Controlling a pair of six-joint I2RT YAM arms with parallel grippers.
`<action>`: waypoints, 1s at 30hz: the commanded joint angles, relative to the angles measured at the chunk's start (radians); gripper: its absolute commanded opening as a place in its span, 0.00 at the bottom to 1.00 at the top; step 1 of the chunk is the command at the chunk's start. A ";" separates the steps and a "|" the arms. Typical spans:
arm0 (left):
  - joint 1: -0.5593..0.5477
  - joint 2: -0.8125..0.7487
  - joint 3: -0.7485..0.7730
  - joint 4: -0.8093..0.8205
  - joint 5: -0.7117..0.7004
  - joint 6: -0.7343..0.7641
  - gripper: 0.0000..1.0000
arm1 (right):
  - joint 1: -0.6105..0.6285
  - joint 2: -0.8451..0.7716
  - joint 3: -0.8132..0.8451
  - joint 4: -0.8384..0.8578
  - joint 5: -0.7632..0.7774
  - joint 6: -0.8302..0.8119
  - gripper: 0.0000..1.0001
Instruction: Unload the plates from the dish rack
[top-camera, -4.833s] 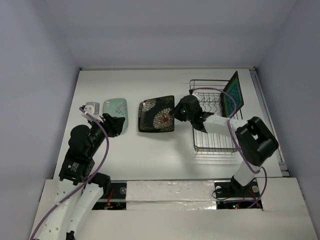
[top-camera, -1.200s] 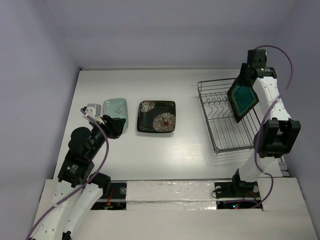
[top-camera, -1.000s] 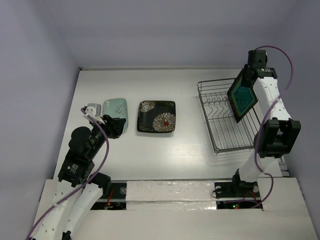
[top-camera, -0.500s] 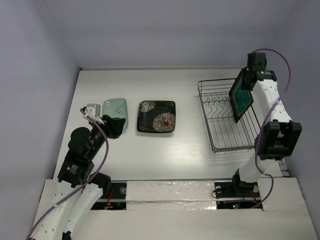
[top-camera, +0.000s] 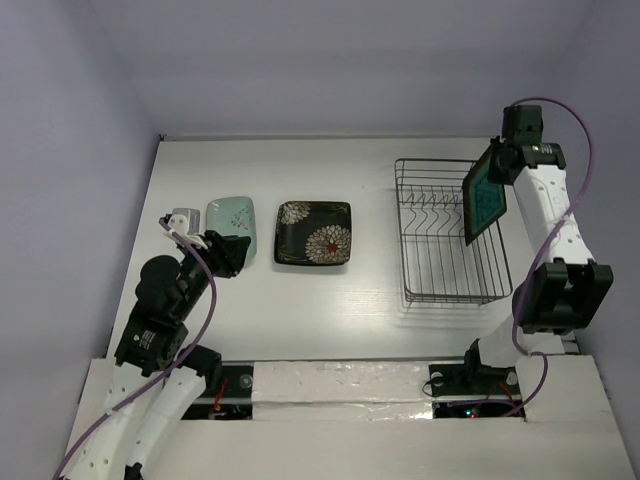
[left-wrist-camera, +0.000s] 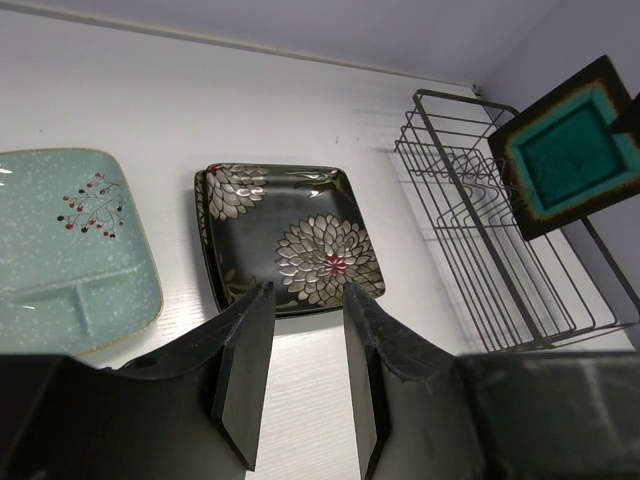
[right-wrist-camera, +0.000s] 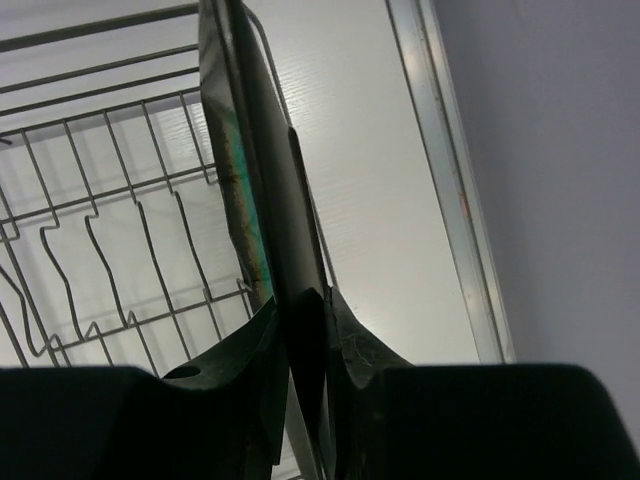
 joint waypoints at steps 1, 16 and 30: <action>-0.005 0.006 -0.002 0.045 -0.008 -0.009 0.30 | 0.003 -0.159 0.092 0.102 0.026 0.020 0.00; -0.005 0.014 -0.003 0.051 -0.002 -0.011 0.31 | 0.003 -0.391 0.075 0.195 -0.137 0.207 0.00; 0.014 0.012 -0.005 0.058 0.015 -0.007 0.31 | 0.259 -0.572 -0.458 0.970 -0.524 0.710 0.00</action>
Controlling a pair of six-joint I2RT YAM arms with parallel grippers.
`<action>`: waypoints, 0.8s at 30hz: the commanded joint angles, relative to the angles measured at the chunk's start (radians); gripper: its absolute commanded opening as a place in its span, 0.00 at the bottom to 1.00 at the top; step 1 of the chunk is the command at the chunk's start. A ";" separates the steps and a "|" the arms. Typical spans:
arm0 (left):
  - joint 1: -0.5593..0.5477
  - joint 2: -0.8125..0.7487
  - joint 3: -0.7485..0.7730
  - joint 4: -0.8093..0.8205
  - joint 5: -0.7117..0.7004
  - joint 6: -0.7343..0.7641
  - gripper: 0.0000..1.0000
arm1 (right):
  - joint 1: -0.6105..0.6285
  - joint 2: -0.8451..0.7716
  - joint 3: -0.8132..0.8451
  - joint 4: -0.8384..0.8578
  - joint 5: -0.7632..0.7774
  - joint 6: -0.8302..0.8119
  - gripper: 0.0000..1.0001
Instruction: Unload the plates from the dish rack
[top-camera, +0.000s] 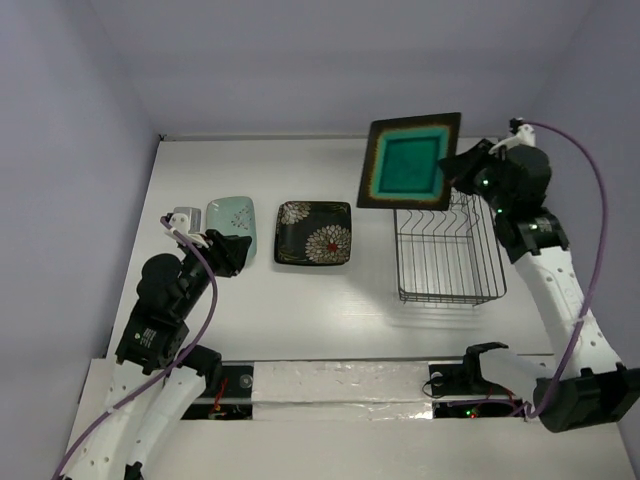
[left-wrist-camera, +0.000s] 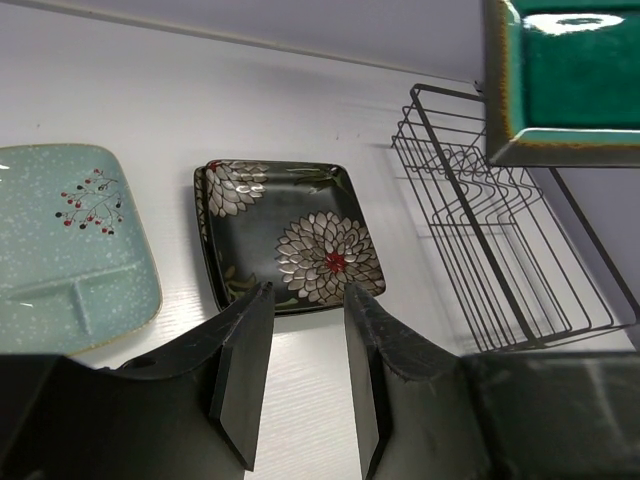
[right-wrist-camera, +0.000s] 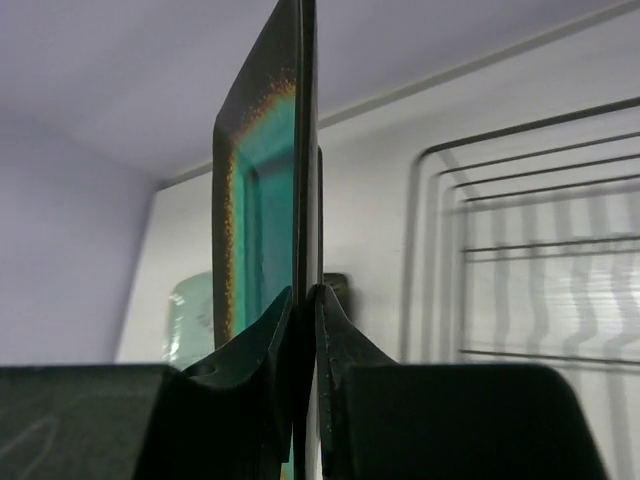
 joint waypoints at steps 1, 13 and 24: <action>0.010 0.001 -0.005 0.056 0.016 -0.004 0.31 | 0.135 -0.012 -0.069 0.557 -0.043 0.222 0.00; 0.010 -0.005 -0.006 0.053 0.008 -0.004 0.31 | 0.499 0.343 -0.288 1.097 0.244 0.500 0.00; 0.019 -0.002 -0.006 0.056 0.019 -0.004 0.31 | 0.518 0.538 -0.353 1.172 0.258 0.572 0.00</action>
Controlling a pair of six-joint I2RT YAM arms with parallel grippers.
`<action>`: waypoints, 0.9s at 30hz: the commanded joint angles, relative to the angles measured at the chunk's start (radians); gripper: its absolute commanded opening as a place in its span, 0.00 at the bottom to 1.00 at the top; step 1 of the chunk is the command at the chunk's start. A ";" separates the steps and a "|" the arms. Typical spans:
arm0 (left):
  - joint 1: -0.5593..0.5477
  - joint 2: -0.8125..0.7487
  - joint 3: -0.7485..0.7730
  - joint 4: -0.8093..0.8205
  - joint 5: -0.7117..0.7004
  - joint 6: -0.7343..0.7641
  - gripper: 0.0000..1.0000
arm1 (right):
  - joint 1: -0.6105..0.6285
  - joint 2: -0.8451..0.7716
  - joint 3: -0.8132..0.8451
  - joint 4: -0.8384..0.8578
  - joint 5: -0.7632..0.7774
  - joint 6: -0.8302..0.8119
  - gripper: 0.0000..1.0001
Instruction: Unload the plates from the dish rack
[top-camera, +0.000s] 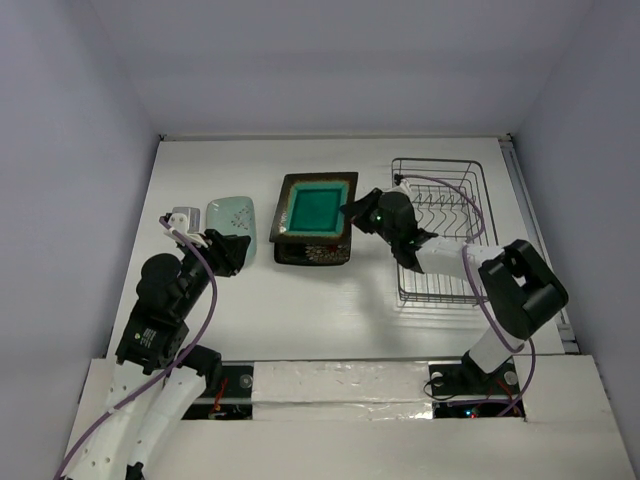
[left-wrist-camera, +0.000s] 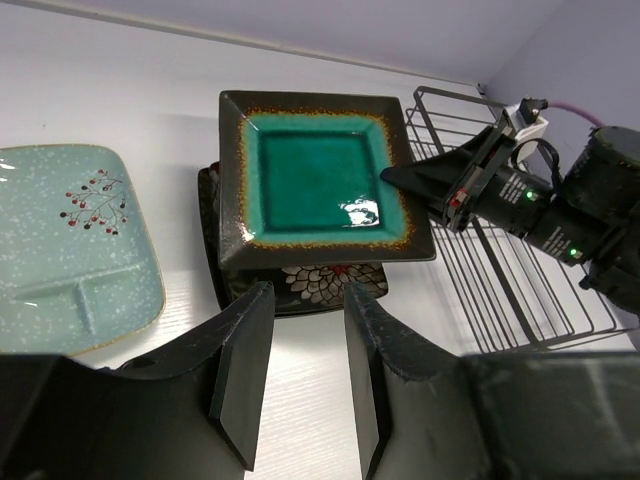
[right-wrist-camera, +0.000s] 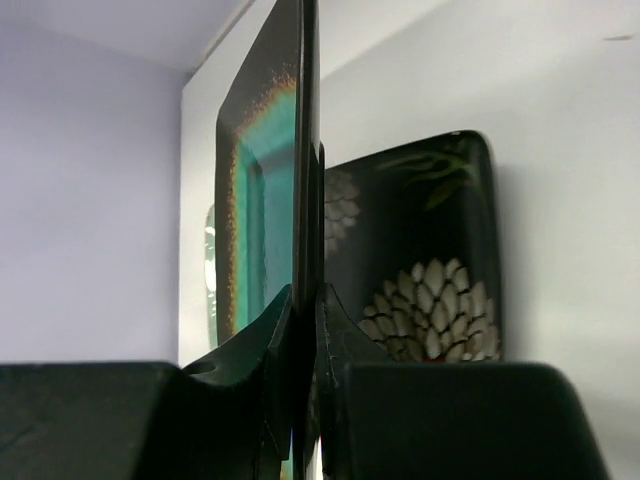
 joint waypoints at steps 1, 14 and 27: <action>0.008 -0.002 -0.008 0.056 0.015 -0.004 0.31 | 0.008 -0.021 -0.005 0.355 0.036 0.108 0.00; 0.008 -0.002 -0.008 0.057 0.020 -0.004 0.32 | 0.018 0.077 -0.094 0.401 -0.026 0.139 0.01; 0.018 -0.007 -0.008 0.059 0.024 -0.004 0.32 | 0.018 0.077 0.091 -0.112 -0.021 -0.117 0.91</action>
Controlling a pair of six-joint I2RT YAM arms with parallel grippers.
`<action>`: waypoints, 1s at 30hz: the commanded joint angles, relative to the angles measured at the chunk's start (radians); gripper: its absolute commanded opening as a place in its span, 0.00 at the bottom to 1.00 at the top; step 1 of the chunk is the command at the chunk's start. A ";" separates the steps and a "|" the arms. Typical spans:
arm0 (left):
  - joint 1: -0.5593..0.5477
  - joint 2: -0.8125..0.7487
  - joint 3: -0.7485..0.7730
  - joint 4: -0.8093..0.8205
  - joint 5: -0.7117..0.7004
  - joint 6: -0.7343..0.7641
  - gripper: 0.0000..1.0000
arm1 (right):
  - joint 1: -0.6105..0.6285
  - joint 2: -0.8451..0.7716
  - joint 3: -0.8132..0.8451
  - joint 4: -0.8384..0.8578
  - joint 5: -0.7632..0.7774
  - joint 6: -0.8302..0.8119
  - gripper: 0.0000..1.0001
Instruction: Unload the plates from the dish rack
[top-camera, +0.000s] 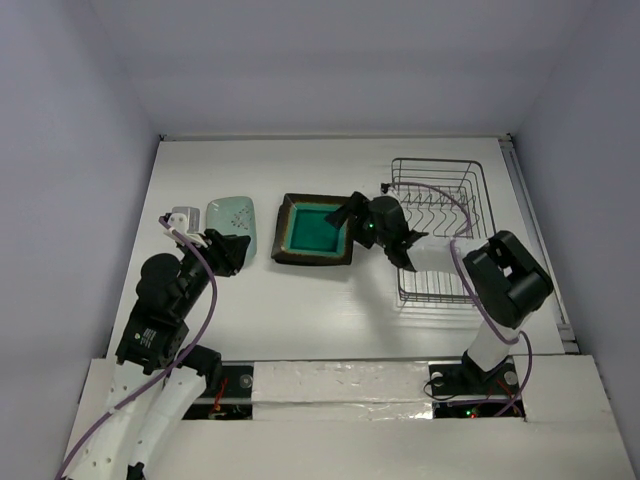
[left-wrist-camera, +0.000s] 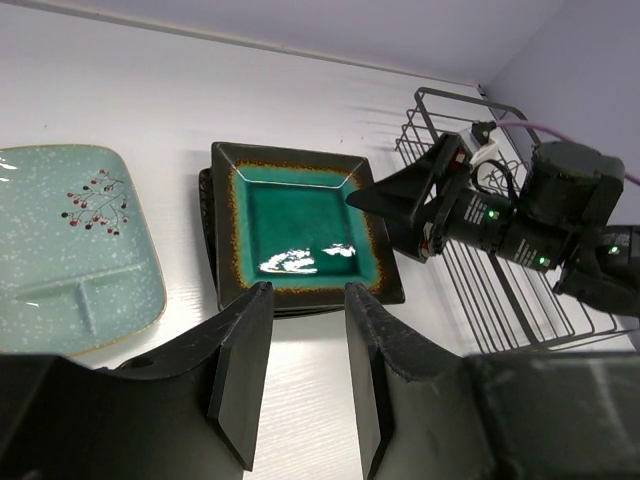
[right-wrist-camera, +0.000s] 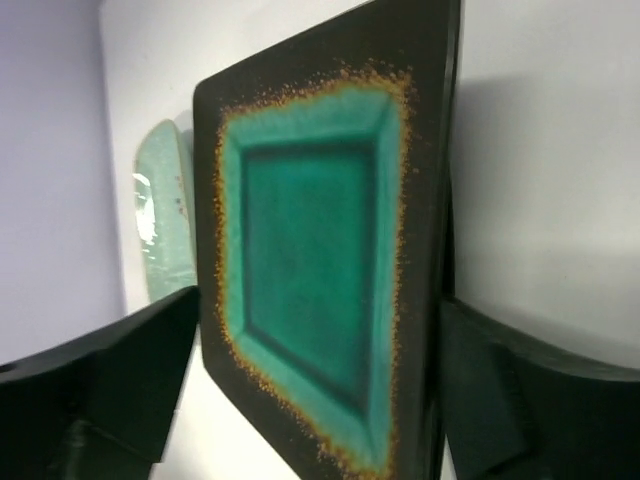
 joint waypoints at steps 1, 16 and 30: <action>0.006 -0.007 -0.006 0.060 0.017 -0.004 0.32 | 0.020 -0.029 0.138 -0.192 0.030 -0.142 0.97; 0.016 -0.011 -0.003 0.059 0.017 0.001 0.54 | 0.044 0.008 0.313 -0.619 0.210 -0.415 1.00; 0.034 -0.034 0.055 0.060 -0.012 0.021 0.80 | 0.066 -0.673 0.206 -0.593 0.355 -0.532 0.00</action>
